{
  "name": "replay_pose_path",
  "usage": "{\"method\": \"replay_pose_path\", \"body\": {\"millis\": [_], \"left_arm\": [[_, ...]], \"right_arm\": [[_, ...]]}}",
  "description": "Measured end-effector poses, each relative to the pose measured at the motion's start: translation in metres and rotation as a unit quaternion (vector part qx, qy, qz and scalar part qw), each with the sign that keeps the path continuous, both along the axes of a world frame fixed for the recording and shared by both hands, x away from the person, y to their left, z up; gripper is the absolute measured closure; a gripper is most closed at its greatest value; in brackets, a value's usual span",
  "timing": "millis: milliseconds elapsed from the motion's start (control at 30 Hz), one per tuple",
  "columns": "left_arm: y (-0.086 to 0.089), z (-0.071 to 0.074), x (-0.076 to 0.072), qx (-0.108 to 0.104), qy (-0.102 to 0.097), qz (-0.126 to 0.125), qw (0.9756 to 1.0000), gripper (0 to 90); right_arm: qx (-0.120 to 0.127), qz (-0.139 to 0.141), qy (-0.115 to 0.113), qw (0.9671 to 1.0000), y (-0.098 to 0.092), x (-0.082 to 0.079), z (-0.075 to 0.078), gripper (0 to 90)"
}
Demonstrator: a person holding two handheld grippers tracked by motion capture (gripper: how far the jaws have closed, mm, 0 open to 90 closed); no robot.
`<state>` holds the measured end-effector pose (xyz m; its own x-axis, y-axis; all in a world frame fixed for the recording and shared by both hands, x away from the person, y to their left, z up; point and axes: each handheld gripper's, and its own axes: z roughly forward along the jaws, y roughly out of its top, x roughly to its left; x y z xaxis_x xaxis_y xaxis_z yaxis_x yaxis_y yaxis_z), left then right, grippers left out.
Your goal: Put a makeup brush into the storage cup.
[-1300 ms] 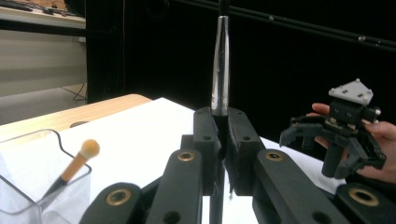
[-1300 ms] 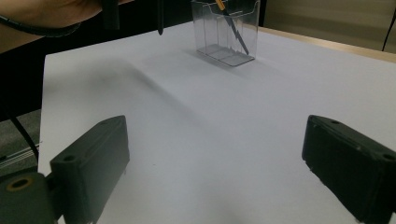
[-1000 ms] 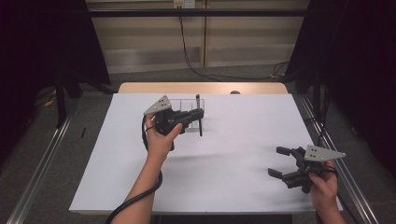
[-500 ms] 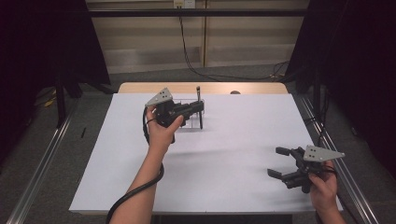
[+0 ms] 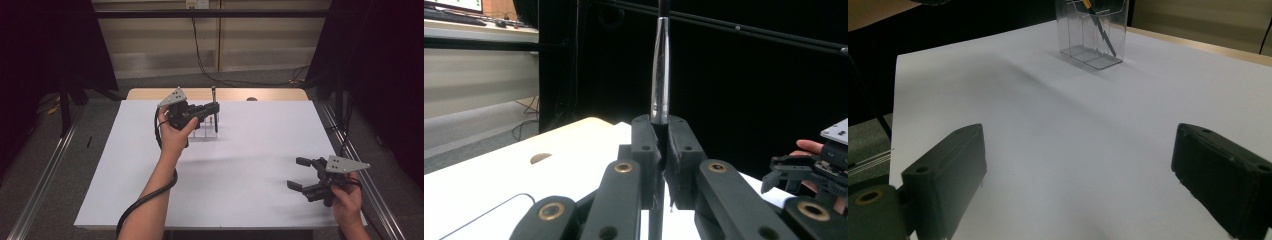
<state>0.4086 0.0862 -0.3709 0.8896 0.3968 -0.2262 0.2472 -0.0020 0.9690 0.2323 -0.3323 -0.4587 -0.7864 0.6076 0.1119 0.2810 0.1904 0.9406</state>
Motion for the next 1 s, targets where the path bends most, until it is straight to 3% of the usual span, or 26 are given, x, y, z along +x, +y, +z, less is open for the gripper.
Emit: {"method": "replay_pose_path", "body": {"millis": [1000], "left_arm": [[-0.001, 0.022, 0.023, 0.0, -0.011, 0.043, 0.999, 84.0]], "right_arm": [[-0.006, 0.01, -0.003, 0.9999, 0.003, 0.0, 0.001, 7.2]]}}
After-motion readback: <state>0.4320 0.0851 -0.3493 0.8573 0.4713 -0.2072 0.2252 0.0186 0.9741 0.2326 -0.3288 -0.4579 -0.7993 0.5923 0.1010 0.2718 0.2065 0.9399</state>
